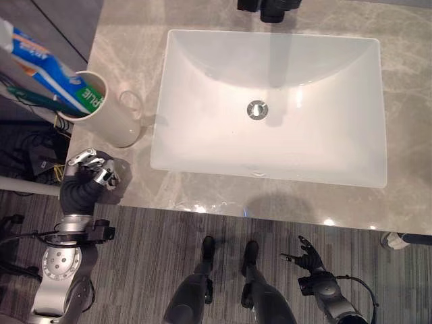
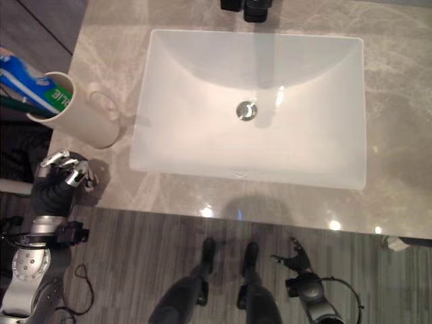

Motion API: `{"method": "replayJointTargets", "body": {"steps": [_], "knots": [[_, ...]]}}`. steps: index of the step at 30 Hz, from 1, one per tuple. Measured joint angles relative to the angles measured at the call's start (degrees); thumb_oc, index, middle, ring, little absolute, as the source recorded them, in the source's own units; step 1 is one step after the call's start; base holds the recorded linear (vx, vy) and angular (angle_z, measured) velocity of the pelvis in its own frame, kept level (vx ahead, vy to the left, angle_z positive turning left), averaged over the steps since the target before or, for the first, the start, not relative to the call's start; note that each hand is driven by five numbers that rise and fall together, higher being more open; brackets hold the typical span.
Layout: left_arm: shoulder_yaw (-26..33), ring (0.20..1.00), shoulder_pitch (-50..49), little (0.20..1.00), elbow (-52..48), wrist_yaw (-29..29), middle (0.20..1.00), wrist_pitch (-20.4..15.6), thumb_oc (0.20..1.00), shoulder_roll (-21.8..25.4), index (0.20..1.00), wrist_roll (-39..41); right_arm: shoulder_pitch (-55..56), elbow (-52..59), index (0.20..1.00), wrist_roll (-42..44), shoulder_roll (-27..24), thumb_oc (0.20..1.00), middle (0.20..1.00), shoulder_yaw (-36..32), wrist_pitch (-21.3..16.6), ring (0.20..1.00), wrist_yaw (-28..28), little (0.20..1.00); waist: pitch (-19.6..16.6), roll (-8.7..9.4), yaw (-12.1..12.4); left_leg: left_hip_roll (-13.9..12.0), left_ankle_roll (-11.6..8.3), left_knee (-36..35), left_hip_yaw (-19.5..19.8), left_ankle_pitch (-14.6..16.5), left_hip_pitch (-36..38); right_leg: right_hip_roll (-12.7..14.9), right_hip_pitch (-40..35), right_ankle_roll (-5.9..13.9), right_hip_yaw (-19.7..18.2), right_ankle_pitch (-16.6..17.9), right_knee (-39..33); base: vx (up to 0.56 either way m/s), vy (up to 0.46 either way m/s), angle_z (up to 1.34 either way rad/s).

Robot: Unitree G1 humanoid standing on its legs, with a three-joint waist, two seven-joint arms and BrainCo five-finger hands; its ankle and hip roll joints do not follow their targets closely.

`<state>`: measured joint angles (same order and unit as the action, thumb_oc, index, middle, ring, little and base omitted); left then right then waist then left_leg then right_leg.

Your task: Put brush and paste in cup on sink, flatten towel.

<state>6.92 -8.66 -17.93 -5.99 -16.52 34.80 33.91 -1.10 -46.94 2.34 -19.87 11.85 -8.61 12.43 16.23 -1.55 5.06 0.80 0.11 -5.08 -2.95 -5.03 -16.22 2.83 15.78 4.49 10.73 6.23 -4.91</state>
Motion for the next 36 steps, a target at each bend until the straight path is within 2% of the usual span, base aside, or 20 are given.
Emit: {"method": "replayJointTargets", "body": {"steps": [1, 9, 12, 21, 29, 36], "knots": [[0.74, 0.200, 0.20, 0.200, -0.01, 0.02, 0.200, 0.35, 0.200, 0.04, 0.200, 1.70, -0.06, 0.11, 1.000, -0.48, -0.02, 1.000, 1.000, -0.15, 0.04, 1.000, 0.02, 1.000, 0.03, 0.02, -1.25, -0.03, 0.04, 0.00, -0.36, 0.03, 0.19, -0.04, -0.02, 0.02, -0.47, -0.01, 0.00, 0.10, -0.029, -0.23], [1.08, 0.200, 0.31, 0.200, 1.11, 0.02, 0.200, 0.50, 0.200, 1.21, 0.200, 4.50, 0.80, 0.25, 1.000, -1.00, -0.33, 1.000, 1.000, -0.15, 0.04, 1.000, 0.04, 1.000, -0.37, 0.26, -2.70, -0.19, -0.03, 0.01, -0.75, 0.04, 0.31, -0.18, 0.08, -0.23, -0.87, 0.12, -0.01, 0.02, -0.010, -0.03], [0.96, 0.200, 0.64, 0.200, 2.51, -0.15, 0.200, 1.29, 0.200, 1.18, 0.200, 5.75, 2.10, 0.25, 1.000, -1.01, -0.32, 1.000, 1.000, -0.12, 0.07, 1.000, 0.04, 1.000, -2.79, 1.09, -3.08, -0.22, -0.03, 0.01, -0.90, 0.05, 0.21, -0.22, 0.28, -0.23, -1.10, 0.13, -0.01, 0.01, -0.002, -0.01], [1.29, 0.200, 2.81, 0.200, 7.31, -2.84, 0.200, 2.07, 0.200, 1.24, 0.200, 6.12, 3.30, -1.27, 1.000, -1.02, -0.26, 1.000, 1.000, -0.07, 0.25, 1.000, 0.00, 1.000, -6.50, 2.42, -3.43, -0.26, -0.05, 0.00, -1.47, 0.07, 0.05, -0.25, 0.73, -0.24, -1.70, 0.11, -0.39, 0.00, -0.001, -0.03], [1.27, 0.200, 5.22, 0.200, 9.27, -4.47, 0.200, 1.97, 0.200, 3.34, 0.200, 6.14, 4.27, -0.86, 1.000, -1.02, -0.27, 1.000, 1.000, 0.12, 0.35, 1.000, -0.08, 1.000, -7.14, 2.46, -3.75, -0.30, -0.04, 0.01, -2.30, -0.05, -1.32, -0.32, 2.35, -0.68, -2.36, 0.79, -0.01, 0.00, -0.001, -0.04], [-1.05, 0.200, 10.32, 0.200, 10.95, -5.06, 0.200, 2.20, 0.200, 3.97, 0.200, 6.61, 4.38, -1.08, 1.000, -1.02, -0.30, 1.000, 1.000, 1.08, 0.57, 1.000, -0.15, 1.000, -7.16, 2.47, -4.40, -0.32, -0.03, 0.01, -2.34, -0.05, -1.27, -0.34, 2.32, -0.69, -2.44, 0.81, -0.01, 0.00, 0.000, 0.00]]}}
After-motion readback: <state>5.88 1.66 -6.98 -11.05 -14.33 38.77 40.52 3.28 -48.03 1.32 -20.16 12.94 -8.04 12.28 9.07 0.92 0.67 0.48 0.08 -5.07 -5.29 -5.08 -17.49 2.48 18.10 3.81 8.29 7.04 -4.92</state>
